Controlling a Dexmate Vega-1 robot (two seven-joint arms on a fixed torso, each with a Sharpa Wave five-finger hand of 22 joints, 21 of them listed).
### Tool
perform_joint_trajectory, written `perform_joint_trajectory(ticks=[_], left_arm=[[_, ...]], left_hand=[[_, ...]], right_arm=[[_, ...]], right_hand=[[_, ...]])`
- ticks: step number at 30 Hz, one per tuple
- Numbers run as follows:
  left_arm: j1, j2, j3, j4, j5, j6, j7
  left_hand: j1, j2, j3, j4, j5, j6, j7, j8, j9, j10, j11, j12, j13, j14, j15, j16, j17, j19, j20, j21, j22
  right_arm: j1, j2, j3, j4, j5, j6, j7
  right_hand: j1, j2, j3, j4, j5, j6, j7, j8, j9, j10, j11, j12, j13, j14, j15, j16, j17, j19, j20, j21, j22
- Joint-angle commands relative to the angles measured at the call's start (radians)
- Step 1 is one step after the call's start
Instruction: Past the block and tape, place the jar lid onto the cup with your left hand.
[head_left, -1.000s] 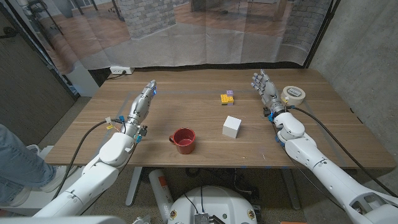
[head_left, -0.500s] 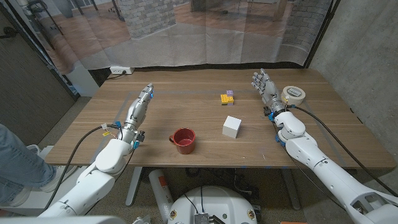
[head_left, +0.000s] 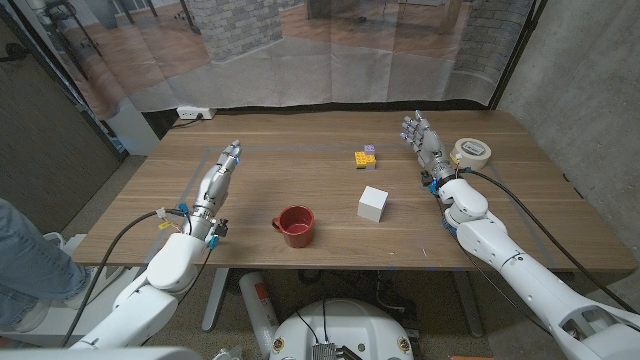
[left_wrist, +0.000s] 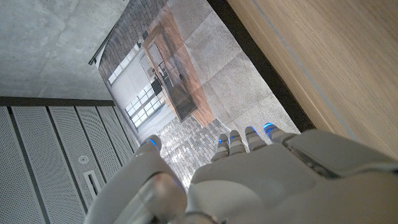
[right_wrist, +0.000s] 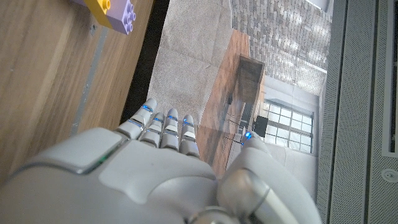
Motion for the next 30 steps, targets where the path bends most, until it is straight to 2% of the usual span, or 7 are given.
perform_joint_trajectory(ticks=[1,16,23,30], left_arm=[[0.079,0.01,-0.05,-0.06,0.038,0.056,0.03],[0.126,0.009,-0.079,-0.109,0.065,0.118,0.046],[0.149,0.0,-0.092,-0.127,0.117,0.133,0.08],[0.154,0.014,-0.107,-0.11,0.204,0.116,0.093]], left_hand=[[0.012,0.002,0.001,-0.006,0.005,0.008,-0.002,0.003,0.003,0.008,0.0,0.001,0.002,0.005,0.002,0.001,0.003,-0.063,-0.007,0.0,0.003],[0.017,0.004,0.0,-0.009,0.005,0.014,-0.003,0.003,0.003,0.013,0.0,0.0,0.002,0.007,0.001,0.0,0.003,-0.063,-0.004,-0.001,0.003],[0.027,0.008,0.002,-0.013,0.007,0.027,-0.007,0.005,0.003,0.023,-0.007,0.002,0.002,0.017,-0.004,0.002,0.003,-0.061,-0.001,-0.001,0.003],[0.044,0.013,0.004,-0.022,0.009,0.069,-0.02,0.016,0.003,0.06,-0.019,0.009,0.002,0.048,-0.018,0.007,0.002,-0.047,0.0,0.002,0.003]], right_arm=[[0.009,0.004,-0.006,0.014,0.001,0.004,0.013],[0.036,0.014,-0.012,0.056,0.009,-0.001,0.037],[0.057,0.026,-0.02,0.09,0.011,0.006,0.057],[0.049,0.018,-0.022,0.071,0.002,-0.009,0.042]], right_hand=[[0.008,0.003,0.004,-0.005,-0.004,0.006,0.0,-0.001,0.005,0.01,0.0,0.005,0.002,0.01,0.002,0.003,0.003,0.005,-0.002,-0.002,0.004],[0.007,0.004,0.002,-0.006,-0.005,0.006,-0.001,-0.002,0.005,0.01,0.001,0.004,0.002,0.01,0.004,0.002,0.004,0.006,-0.002,-0.008,0.004],[0.007,0.004,0.002,-0.007,-0.006,0.006,-0.001,-0.002,0.005,0.01,0.0,0.003,0.002,0.011,0.002,0.002,0.004,0.007,-0.001,-0.011,0.004],[0.007,0.004,0.001,-0.007,-0.007,0.007,0.0,-0.002,0.005,0.01,0.0,0.003,0.002,0.01,0.003,0.001,0.004,0.007,0.0,-0.014,0.004]])
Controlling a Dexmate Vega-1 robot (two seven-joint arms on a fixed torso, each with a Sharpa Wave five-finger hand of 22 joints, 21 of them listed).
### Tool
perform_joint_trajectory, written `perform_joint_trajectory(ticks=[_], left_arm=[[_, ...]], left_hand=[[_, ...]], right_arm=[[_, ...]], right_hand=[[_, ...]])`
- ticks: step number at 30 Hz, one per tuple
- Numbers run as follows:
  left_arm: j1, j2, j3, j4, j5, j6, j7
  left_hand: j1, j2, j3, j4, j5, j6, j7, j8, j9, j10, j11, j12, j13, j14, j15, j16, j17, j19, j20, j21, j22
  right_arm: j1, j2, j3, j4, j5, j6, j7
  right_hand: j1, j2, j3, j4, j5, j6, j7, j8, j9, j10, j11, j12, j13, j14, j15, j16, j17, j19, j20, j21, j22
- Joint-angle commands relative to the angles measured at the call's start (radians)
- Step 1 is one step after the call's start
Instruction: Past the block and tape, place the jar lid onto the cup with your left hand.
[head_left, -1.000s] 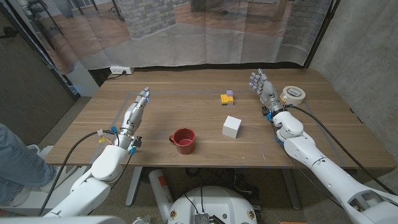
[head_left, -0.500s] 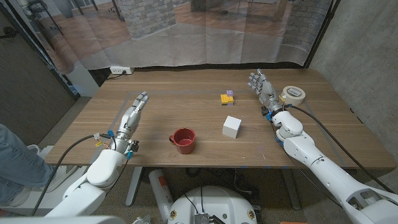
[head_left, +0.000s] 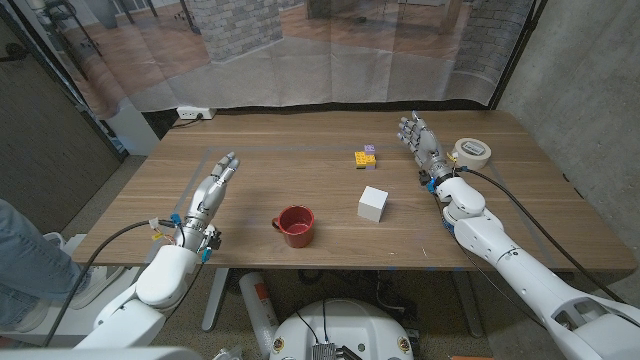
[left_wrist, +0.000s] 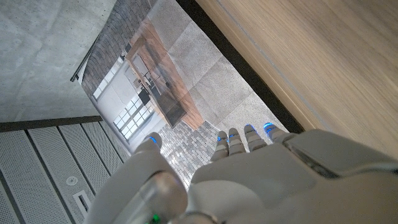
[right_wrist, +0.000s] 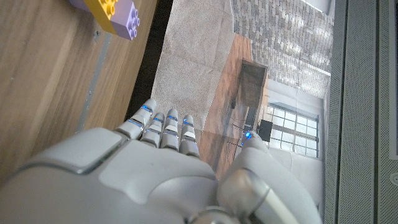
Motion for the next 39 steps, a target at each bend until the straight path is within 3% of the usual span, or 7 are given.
perform_joint_trajectory(ticks=[1,19,39], left_arm=[[0.025,0.011,-0.028,0.001,0.116,0.001,0.029],[0.081,0.046,-0.133,-0.01,0.21,-0.024,-0.005],[0.146,-0.012,-0.262,-0.044,0.35,-0.042,-0.019]], left_hand=[[0.015,0.001,0.001,-0.009,0.01,0.018,-0.004,0.009,0.003,0.017,-0.003,0.01,0.002,0.013,-0.007,0.007,0.002,-0.044,-0.003,0.003,0.003],[0.026,0.001,-0.004,-0.014,0.017,0.068,-0.012,0.017,0.003,0.059,-0.017,0.016,0.003,0.048,-0.011,0.01,0.003,-0.021,-0.004,0.008,0.003],[0.035,0.003,-0.008,-0.018,0.026,0.107,-0.014,0.021,0.004,0.089,-0.025,0.017,0.004,0.06,-0.025,0.006,0.003,-0.002,-0.005,0.01,0.003]], right_arm=[[0.004,-0.005,-0.008,-0.003,-0.012,-0.012,-0.003],[-0.023,-0.038,-0.024,-0.109,-0.065,-0.081,-0.078],[0.013,-0.006,-0.05,-0.088,-0.093,-0.077,-0.088]], right_hand=[[0.007,0.004,0.001,-0.007,-0.004,0.007,-0.001,-0.002,0.005,0.01,0.0,0.003,0.002,0.01,0.003,0.001,0.004,0.008,0.0,-0.005,0.004],[0.007,0.006,0.0,-0.008,-0.005,0.006,-0.001,-0.003,0.005,0.01,-0.001,0.002,0.002,0.011,0.001,0.001,0.004,0.01,0.0,-0.01,0.004],[0.007,0.006,-0.002,-0.01,-0.006,0.007,0.0,-0.004,0.005,0.012,-0.002,0.002,0.003,0.013,0.0,0.001,0.004,0.014,-0.002,-0.016,0.005]])
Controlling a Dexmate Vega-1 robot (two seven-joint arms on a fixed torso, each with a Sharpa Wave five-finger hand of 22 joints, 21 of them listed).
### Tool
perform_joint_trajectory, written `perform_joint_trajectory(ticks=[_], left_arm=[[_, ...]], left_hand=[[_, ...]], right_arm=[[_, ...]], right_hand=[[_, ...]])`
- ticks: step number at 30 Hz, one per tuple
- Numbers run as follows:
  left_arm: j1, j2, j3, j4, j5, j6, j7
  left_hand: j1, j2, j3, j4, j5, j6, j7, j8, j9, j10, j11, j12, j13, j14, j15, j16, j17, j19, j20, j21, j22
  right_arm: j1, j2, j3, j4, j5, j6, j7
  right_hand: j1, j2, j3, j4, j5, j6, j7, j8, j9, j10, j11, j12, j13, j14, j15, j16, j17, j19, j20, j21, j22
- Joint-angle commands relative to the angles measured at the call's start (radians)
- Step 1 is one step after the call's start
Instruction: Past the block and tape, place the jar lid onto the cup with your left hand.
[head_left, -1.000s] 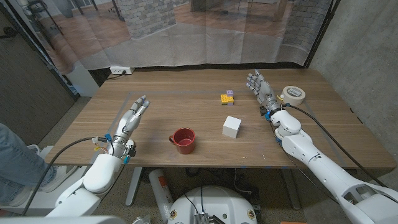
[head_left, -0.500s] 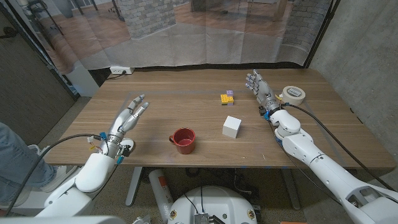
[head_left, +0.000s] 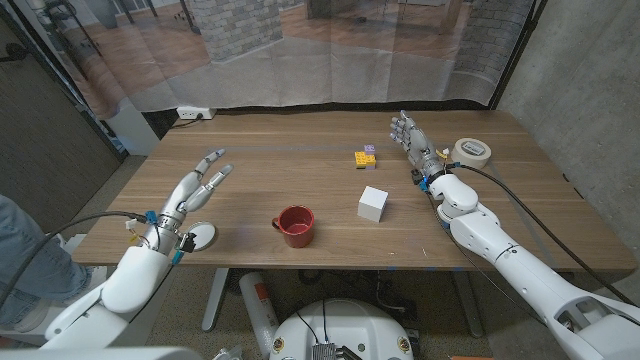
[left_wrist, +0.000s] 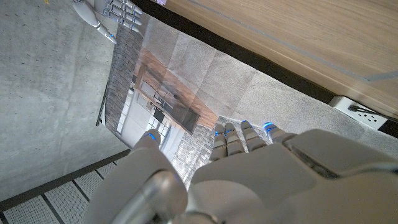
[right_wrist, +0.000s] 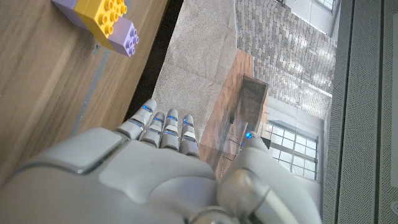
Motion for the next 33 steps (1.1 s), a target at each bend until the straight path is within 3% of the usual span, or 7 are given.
perform_joint_trajectory(ticks=[1,16,33], left_arm=[[0.035,-0.033,-0.079,-0.016,0.086,-0.01,-0.017],[0.063,-0.06,-0.135,-0.068,0.219,0.04,-0.036],[0.108,-0.097,-0.177,-0.127,0.293,0.069,-0.075]], left_hand=[[0.011,0.002,0.002,-0.007,0.011,0.017,0.0,0.005,0.004,0.011,-0.006,0.002,0.004,0.008,0.0,-0.001,0.003,-0.001,-0.006,0.01,0.003],[0.019,0.005,0.0,-0.01,0.021,0.046,-0.001,0.008,0.004,0.037,-0.014,0.004,0.004,0.03,-0.006,0.0,0.002,0.019,-0.008,0.013,0.003],[0.03,0.012,0.0,-0.014,0.036,0.087,-0.002,0.013,0.004,0.069,-0.02,0.005,0.004,0.061,-0.014,0.003,0.003,0.033,-0.011,0.012,0.003]], right_arm=[[0.016,0.016,-0.014,0.009,-0.02,0.005,-0.009],[0.018,0.022,-0.011,0.004,-0.029,0.019,-0.021],[0.005,0.015,-0.003,-0.003,-0.021,0.02,-0.019]], right_hand=[[0.007,0.006,0.002,-0.006,-0.003,0.006,0.001,-0.004,0.005,0.008,0.001,0.002,0.003,0.011,0.0,0.001,0.004,0.011,0.002,-0.002,0.005],[0.006,0.006,0.0,-0.007,-0.004,0.007,-0.001,-0.004,0.005,0.011,-0.001,0.002,0.003,0.013,0.0,0.001,0.004,0.014,0.003,-0.008,0.005],[0.006,0.007,-0.002,-0.008,-0.004,0.007,-0.002,-0.004,0.006,0.016,0.002,0.003,0.003,0.016,0.001,0.002,0.004,0.017,0.003,-0.013,0.005]])
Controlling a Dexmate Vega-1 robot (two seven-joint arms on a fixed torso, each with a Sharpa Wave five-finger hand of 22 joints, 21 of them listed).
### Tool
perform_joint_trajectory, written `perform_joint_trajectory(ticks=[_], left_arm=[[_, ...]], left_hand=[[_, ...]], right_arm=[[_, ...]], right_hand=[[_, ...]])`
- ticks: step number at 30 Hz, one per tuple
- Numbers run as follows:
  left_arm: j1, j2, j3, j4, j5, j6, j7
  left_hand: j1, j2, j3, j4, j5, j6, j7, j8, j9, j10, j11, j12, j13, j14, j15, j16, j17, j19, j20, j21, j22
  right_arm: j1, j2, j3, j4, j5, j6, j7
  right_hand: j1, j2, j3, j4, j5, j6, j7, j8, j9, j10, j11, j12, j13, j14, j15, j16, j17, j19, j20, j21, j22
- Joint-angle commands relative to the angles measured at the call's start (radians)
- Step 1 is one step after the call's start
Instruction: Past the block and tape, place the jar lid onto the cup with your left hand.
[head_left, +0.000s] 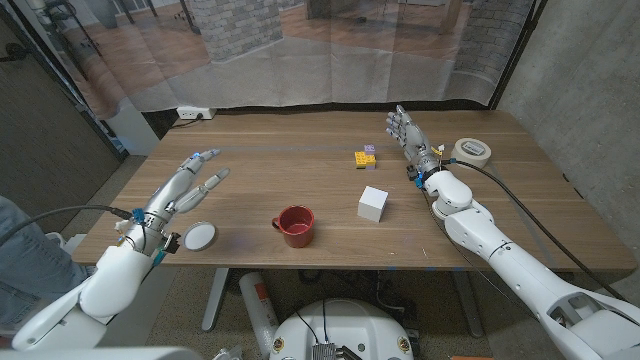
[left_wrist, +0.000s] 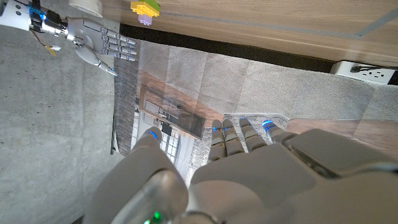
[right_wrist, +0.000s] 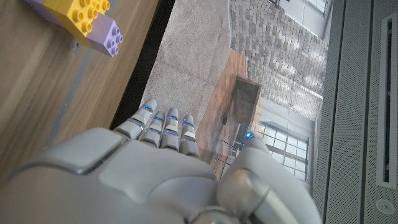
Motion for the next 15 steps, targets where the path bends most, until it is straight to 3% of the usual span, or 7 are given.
perform_joint_trajectory(ticks=[1,15], left_arm=[[0.042,-0.027,-0.037,-0.051,0.068,0.03,-0.028],[0.078,-0.07,-0.082,-0.061,0.129,-0.004,-0.021]], left_hand=[[0.012,0.005,0.0,-0.006,0.008,0.017,-0.003,0.005,0.004,0.012,0.0,0.005,0.004,0.01,-0.016,0.003,0.003,0.004,-0.004,0.005,0.002],[0.031,0.016,0.007,-0.013,0.02,0.047,-0.011,0.009,0.004,0.041,-0.011,0.007,0.004,0.03,-0.02,0.003,0.003,0.016,-0.001,0.005,0.002]], right_arm=[[-0.008,-0.004,0.006,-0.008,0.006,0.001,0.0],[-0.006,0.004,-0.002,-0.009,-0.008,0.014,-0.004]], right_hand=[[0.006,0.007,0.002,-0.004,-0.001,0.007,-0.002,-0.004,0.006,0.011,-0.002,0.003,0.003,0.009,0.001,0.002,0.004,0.006,0.0,-0.002,0.005],[0.005,0.007,0.0,-0.005,-0.001,0.009,0.0,-0.004,0.006,0.014,-0.005,0.003,0.003,0.011,0.0,0.002,0.004,0.009,0.0,-0.006,0.005]])
